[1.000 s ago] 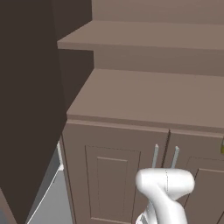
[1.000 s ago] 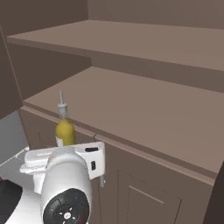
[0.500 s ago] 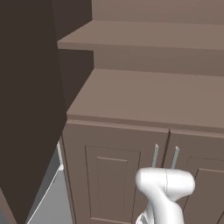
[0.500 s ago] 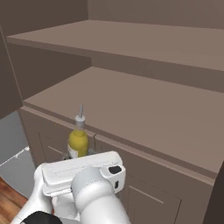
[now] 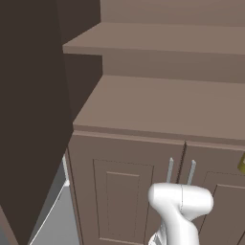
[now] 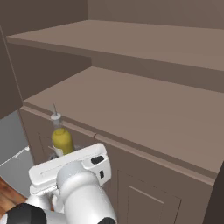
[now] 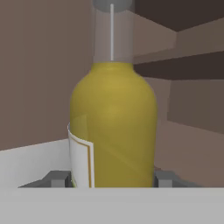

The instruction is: Retrieve the bottle and the shaker from the cabinet and place them next to the mixing bowl on the counter. Then add garlic from the fridge to the mixing bowl.

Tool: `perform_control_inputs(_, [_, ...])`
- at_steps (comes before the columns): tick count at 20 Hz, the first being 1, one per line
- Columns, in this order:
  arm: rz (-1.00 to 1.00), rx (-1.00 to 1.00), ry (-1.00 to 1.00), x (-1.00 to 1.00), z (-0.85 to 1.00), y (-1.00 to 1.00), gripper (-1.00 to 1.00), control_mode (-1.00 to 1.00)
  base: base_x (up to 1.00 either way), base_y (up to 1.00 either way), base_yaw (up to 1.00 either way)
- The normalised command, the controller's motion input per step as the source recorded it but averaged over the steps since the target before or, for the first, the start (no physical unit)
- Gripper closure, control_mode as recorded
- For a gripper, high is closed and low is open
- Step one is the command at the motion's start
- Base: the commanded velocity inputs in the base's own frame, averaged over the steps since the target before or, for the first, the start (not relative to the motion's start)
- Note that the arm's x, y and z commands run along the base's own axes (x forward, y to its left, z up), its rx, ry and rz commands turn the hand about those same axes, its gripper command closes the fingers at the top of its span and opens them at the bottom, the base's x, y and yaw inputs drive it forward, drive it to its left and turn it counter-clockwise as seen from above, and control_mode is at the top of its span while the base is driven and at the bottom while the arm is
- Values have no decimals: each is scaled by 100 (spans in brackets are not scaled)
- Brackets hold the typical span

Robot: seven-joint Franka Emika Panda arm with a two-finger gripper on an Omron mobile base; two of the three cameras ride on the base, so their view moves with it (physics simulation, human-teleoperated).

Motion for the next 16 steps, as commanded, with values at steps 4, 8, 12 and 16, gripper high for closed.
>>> perform_control_inputs(4, [0, -1, 0, 0, -4, 9, 100, -100, 0, 0, 0])
perform_control_inputs(8, [0, 0, 0, -2, 0, 0, 100, -100, 0, 0, 0])
perform_control_inputs(12, [0, 0, 0, -8, 0, 29, 100, -100, 0, 0, 0])
perform_control_inputs(16, [-1, 0, 0, -4, 0, 12, 100, 100, -26, 26, -5])
